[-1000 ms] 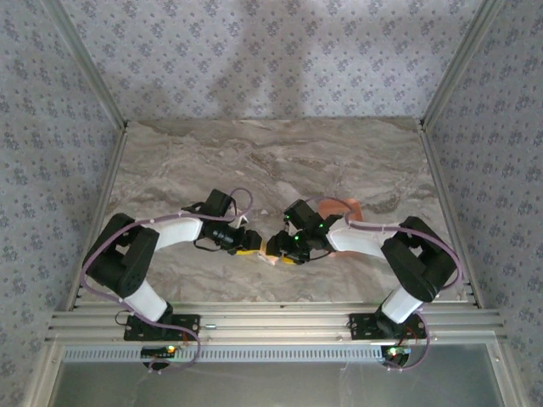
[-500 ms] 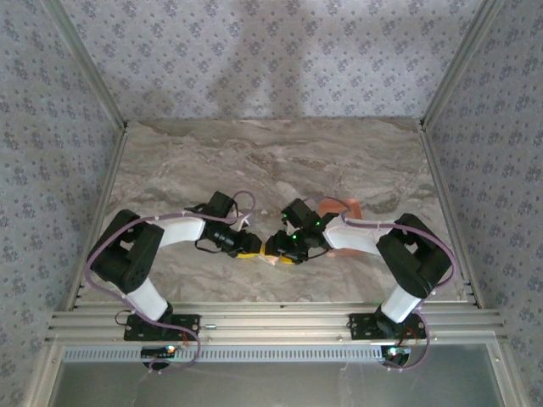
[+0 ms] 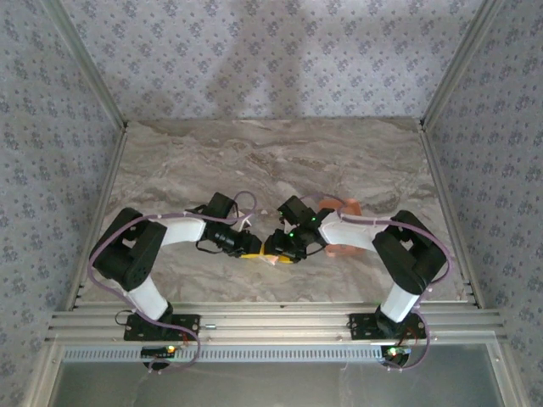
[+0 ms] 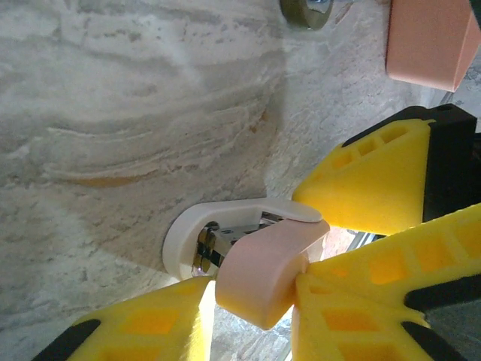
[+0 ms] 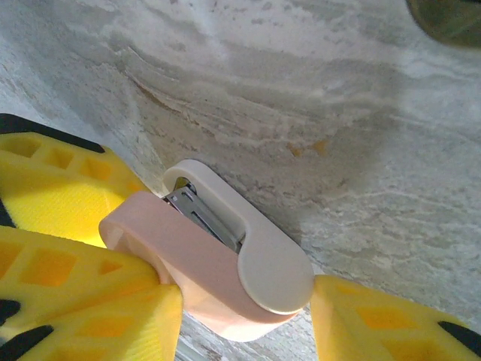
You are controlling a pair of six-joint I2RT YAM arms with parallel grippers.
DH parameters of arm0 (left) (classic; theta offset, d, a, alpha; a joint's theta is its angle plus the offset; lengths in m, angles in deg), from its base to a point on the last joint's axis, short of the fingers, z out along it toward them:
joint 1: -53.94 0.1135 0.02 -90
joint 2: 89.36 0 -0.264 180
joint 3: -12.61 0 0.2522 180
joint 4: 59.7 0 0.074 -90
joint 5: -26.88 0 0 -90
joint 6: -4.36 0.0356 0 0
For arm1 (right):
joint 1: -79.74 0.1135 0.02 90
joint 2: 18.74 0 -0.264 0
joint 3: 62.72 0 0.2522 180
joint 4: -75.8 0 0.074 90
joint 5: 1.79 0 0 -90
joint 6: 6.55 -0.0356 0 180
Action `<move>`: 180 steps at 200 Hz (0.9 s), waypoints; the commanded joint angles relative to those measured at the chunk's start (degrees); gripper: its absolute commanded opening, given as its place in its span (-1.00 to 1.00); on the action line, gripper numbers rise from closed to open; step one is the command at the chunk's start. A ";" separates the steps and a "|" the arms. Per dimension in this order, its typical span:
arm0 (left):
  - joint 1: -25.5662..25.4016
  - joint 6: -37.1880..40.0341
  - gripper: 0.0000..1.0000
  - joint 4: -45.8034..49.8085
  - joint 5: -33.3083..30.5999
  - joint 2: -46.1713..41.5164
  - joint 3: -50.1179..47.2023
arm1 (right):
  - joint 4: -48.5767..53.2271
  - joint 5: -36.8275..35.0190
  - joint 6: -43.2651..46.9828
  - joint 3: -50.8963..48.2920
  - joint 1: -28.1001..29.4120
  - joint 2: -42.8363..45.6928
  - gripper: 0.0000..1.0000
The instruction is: Load the staples into the stapler
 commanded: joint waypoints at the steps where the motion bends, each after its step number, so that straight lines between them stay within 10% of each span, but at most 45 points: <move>1: 0.19 0.24 -0.41 6.80 -15.07 3.00 -4.09 | 6.40 -6.21 0.78 -1.72 1.45 -5.43 -0.05; 65: 3.03 -1.18 -0.08 5.46 -13.81 -2.48 -5.09 | 7.66 -6.40 1.29 -0.72 1.34 -6.04 -0.06; 180: 3.62 -1.22 -0.24 3.59 -14.66 1.15 -5.92 | 9.59 -6.69 2.05 0.82 1.29 -7.68 -0.07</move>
